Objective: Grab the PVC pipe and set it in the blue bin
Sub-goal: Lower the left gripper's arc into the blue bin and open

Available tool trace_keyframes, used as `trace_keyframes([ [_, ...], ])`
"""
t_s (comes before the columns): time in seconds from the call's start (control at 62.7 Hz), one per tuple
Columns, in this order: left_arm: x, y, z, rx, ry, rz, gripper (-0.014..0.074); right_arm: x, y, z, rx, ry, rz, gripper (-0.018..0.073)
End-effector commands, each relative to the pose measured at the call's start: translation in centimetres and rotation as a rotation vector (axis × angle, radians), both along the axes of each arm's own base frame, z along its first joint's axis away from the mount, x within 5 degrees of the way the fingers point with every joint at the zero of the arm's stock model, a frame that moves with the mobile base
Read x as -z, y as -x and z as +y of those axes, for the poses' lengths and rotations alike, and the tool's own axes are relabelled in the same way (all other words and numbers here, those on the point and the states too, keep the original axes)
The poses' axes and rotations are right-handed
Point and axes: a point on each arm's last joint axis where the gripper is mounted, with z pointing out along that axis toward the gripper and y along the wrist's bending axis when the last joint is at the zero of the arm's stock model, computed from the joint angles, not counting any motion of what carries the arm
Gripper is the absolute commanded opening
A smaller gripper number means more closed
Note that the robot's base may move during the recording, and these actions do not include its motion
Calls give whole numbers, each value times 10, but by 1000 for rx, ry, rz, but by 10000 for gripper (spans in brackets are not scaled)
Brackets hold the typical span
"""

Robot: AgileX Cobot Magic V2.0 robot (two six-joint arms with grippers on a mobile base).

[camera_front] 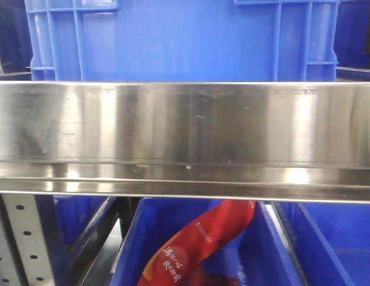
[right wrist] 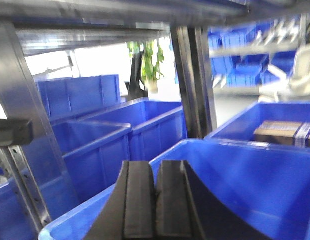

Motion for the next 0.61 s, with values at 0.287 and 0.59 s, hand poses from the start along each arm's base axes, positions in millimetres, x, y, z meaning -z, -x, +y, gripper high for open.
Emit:
trace_keyframes([
  [0.287, 93, 52, 25, 14, 67, -70, -111, 84, 40, -20, 19, 39, 60, -167],
  [0.59, 133, 90, 51, 12, 40, -69, -111, 107, 73, -35, 27, 20, 3, -167],
])
